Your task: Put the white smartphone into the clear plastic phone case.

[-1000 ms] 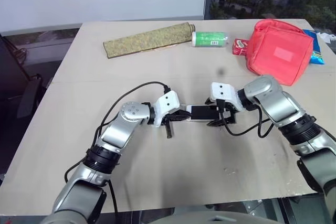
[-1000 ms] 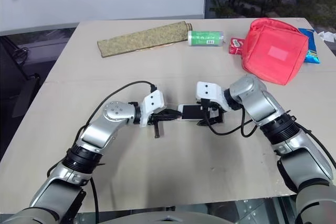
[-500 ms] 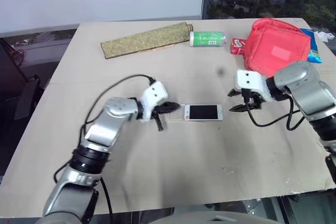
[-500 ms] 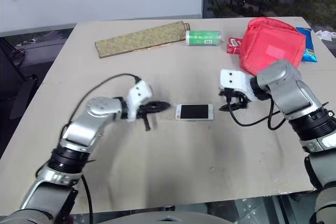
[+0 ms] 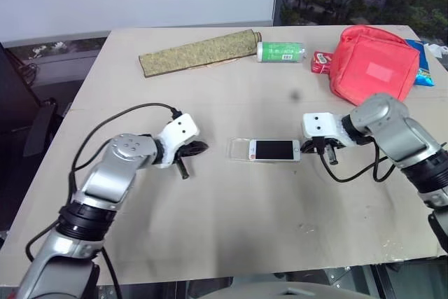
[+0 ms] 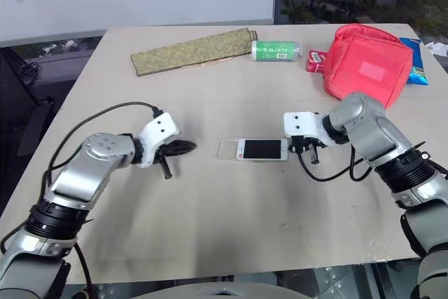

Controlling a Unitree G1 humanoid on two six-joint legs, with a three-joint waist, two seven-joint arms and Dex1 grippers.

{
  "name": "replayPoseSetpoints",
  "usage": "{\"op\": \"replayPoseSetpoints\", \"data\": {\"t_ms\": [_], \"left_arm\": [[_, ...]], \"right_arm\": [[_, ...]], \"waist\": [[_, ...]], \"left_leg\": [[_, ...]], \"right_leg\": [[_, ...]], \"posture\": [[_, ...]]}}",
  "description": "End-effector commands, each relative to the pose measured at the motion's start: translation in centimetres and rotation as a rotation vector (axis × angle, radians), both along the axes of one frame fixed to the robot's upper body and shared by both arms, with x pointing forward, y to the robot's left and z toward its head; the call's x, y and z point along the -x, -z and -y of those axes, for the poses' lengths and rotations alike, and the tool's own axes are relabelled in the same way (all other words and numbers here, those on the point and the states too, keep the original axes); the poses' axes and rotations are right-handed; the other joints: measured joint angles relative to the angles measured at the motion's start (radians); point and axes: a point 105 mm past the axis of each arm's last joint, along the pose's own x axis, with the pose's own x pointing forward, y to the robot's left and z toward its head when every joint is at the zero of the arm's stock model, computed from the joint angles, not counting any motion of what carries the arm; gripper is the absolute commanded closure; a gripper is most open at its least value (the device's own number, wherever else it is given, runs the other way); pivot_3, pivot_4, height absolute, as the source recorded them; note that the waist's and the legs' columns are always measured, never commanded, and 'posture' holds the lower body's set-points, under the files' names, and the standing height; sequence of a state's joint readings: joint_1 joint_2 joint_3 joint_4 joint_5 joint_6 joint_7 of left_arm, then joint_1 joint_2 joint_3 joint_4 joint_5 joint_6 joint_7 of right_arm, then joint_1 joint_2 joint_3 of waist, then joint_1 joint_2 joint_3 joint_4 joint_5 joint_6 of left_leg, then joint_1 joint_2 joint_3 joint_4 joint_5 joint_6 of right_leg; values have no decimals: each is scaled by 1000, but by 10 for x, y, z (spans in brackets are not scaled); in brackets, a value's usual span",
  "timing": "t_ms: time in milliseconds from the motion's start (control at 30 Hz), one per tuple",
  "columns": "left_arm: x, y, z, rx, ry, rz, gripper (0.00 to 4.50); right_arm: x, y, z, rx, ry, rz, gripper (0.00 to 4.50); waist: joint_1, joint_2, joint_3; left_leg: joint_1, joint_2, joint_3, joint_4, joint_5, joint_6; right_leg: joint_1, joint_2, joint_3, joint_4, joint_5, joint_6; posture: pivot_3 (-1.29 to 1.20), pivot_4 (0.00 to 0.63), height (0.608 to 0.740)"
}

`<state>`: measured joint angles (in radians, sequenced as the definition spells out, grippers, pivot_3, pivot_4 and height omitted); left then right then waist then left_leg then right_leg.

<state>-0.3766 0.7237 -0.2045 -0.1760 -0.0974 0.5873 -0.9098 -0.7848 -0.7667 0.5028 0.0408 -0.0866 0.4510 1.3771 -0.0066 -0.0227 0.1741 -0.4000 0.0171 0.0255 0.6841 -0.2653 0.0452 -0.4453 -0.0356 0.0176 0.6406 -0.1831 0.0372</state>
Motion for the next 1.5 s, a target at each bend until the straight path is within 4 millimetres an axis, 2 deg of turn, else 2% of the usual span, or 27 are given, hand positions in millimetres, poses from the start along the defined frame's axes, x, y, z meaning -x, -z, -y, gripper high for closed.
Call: {"op": "replayPoseSetpoints", "data": {"t_ms": [33, 200, 633, 1000, 1133, 1167, 1333, 1500], "left_arm": [[4, -2, 18, -2, 50, 14, 4500], [8, 4, 37, 34, 73, -11, 4500], [14, 14, 57, 81, 100, -48, 4500], [14, 16, 60, 85, 106, -50, 4500], [14, 17, 60, 85, 107, -51, 4500], [13, 16, 58, 83, 101, -47, 4500], [-3, 4, 22, -14, 5, 27, 4500], [-19, -26, -7, -100, -66, 133, 4500]], "right_arm": [[-2, -10, -4, 4, -30, 41, 4450], [0, -11, -9, -10, -41, 35, 4450], [4, -11, -31, -40, -89, 26, 4450], [0, -12, -62, -92, -132, 49, 4450], [0, -12, -67, -107, -129, 54, 4450], [-1, -11, -66, -105, -125, 54, 4450], [-9, -19, -35, -96, -35, 79, 4450], [-10, -32, -3, -170, 110, 88, 4450]], "waist": [[-2, 0, 0], [-1, 0, 0], [24, 1, 0], [20, 1, -1], [17, 1, -1], [16, 1, -1], [14, 1, -1], [15, 1, 0]], "left_leg": [[0, 0, 0, 0, 0, 0], [0, -1, -1, 0, 0, 0], [1, -6, -3, 1, 0, 0], [3, -7, -3, 1, 0, 0], [5, -6, -4, 1, 1, -1], [5, -6, -4, 1, 1, -1], [6, -5, -4, 1, 1, -1], [3, -5, -4, 1, 1, -1]], "right_leg": [[0, 0, 0, 0, 0, 0], [0, 1, -1, 1, 0, 0], [3, -3, -1, 0, 0, 0], [5, -4, -2, 0, -2, -3], [6, -2, -2, 1, -2, -3], [6, -2, -2, 1, -2, -3], [6, -2, -3, 1, -2, -3], [4, -2, -3, 1, -2, -4]], "posture": [[0, 150, 740], [0, 150, 740], [0, 150, 740], [0, 150, 740], [0, 150, 740], [0, 150, 740], [0, 150, 740], [0, 150, 740]]}}
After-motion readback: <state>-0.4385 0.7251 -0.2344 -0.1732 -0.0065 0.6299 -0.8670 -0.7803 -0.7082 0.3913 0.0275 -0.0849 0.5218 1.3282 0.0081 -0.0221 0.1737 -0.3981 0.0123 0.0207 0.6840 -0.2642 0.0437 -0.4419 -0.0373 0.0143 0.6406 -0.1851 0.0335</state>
